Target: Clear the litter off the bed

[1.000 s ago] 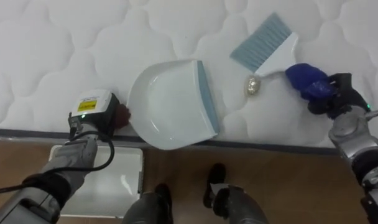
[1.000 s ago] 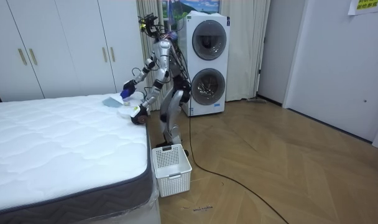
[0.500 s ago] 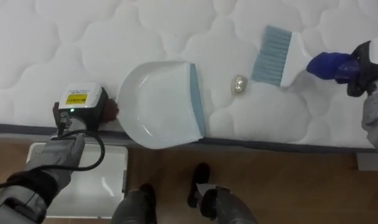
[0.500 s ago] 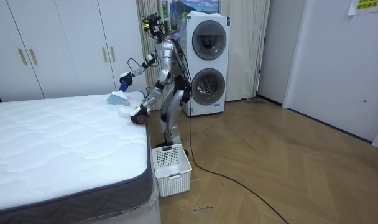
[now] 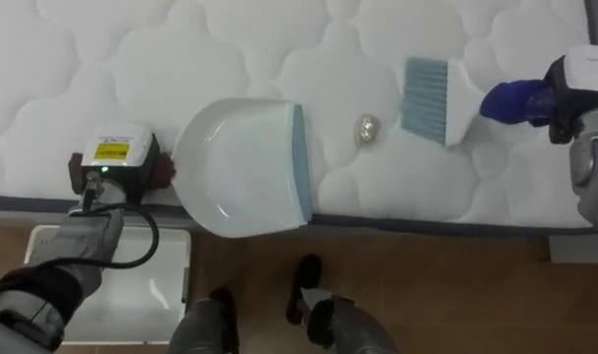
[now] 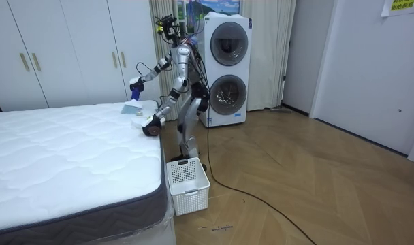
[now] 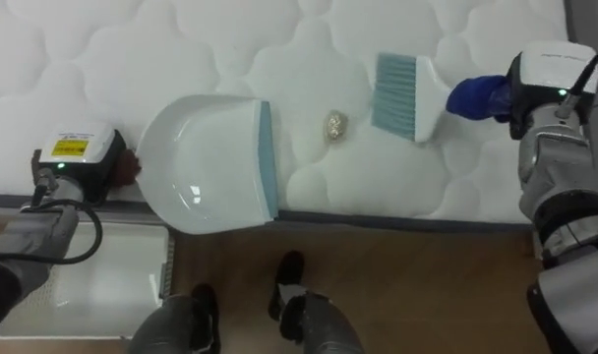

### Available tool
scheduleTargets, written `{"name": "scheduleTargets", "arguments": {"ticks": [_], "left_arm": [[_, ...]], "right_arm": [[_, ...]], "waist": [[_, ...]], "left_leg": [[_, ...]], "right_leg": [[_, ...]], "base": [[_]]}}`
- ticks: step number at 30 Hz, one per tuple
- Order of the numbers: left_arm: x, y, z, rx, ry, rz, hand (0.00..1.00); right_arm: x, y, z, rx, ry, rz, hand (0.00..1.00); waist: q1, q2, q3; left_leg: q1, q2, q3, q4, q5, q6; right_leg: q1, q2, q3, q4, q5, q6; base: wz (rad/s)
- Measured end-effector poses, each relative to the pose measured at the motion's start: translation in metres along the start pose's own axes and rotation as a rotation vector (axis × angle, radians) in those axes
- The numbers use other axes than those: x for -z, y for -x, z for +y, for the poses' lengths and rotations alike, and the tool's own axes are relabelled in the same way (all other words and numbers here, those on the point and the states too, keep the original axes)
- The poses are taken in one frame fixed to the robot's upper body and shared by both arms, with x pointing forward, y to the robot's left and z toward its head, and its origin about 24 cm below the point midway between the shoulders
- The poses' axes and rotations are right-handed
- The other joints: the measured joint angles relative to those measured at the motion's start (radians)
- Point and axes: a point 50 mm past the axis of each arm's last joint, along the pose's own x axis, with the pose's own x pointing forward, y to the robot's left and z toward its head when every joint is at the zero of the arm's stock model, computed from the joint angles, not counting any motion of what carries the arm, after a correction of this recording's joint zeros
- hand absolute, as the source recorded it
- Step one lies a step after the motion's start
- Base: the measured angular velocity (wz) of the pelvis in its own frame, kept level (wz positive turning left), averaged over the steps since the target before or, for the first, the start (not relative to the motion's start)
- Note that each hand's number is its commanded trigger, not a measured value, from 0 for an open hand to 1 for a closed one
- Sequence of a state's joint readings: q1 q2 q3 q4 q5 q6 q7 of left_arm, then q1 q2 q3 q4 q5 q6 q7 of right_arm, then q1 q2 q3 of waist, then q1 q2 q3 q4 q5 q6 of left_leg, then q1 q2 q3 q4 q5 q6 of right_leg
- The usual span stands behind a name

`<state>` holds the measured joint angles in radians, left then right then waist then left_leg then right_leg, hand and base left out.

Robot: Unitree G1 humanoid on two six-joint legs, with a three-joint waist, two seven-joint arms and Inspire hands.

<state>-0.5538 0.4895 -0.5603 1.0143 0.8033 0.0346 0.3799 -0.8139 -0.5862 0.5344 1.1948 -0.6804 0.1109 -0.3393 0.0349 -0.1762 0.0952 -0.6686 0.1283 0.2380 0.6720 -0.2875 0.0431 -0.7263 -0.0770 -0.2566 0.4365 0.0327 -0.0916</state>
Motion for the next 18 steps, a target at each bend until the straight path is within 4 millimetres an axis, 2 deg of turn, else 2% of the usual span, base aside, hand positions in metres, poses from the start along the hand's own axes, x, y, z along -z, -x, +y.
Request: {"name": "scheduleTargets", "arguments": {"ticks": [7, 12, 15, 16, 18], "left_arm": [[-0.001, -0.001, 0.002, -0.004, -0.022, -0.013, 1.0], [-0.001, -0.002, 0.004, -0.008, -0.024, -0.014, 1.0], [-0.001, -0.002, 0.004, -0.006, -0.024, -0.015, 1.0], [-0.001, -0.002, 0.005, -0.005, -0.024, -0.015, 1.0], [-0.001, -0.003, 0.006, -0.007, -0.026, -0.015, 1.0]], "right_arm": [[-0.005, -0.001, -0.002, -0.047, 0.108, -0.038, 1.0], [-0.007, -0.002, -0.003, -0.065, 0.152, -0.053, 1.0], [-0.008, -0.002, -0.002, -0.07, 0.162, -0.059, 1.0], [-0.009, -0.002, -0.002, -0.076, 0.168, -0.063, 1.0], [-0.011, -0.002, -0.004, -0.076, 0.167, -0.069, 1.0]], "waist": [[-0.001, 0.0, 0.0], [0.002, 0.002, 0.0007], [0.002, 0.003, 0.0011], [0.005, 0.004, 0.0017], [0.008, 0.013, 0.0083]], "left_leg": [[-0.002, 0.006, -0.015, 0.0, 0.0, 0.0], [-0.005, 0.013, -0.027, 0.0, 0.001, -0.003], [-0.005, 0.013, -0.029, 0.0, 0.002, -0.004], [-0.005, 0.014, -0.029, 0.0, 0.002, -0.004], [-0.005, 0.015, -0.029, 0.003, 0.002, -0.005]], "right_leg": [[0.021, 0.008, -0.02, -0.034, 0.011, 0.003], [0.037, 0.009, -0.052, -0.058, 0.018, -0.003], [0.037, 0.009, -0.055, -0.057, 0.017, -0.004], [0.037, 0.009, -0.054, -0.057, 0.017, -0.004], [0.038, 0.011, -0.053, -0.058, 0.018, -0.004]], "base": [[0.02], [0.03], [0.0], [0.0], [0.0]]}}
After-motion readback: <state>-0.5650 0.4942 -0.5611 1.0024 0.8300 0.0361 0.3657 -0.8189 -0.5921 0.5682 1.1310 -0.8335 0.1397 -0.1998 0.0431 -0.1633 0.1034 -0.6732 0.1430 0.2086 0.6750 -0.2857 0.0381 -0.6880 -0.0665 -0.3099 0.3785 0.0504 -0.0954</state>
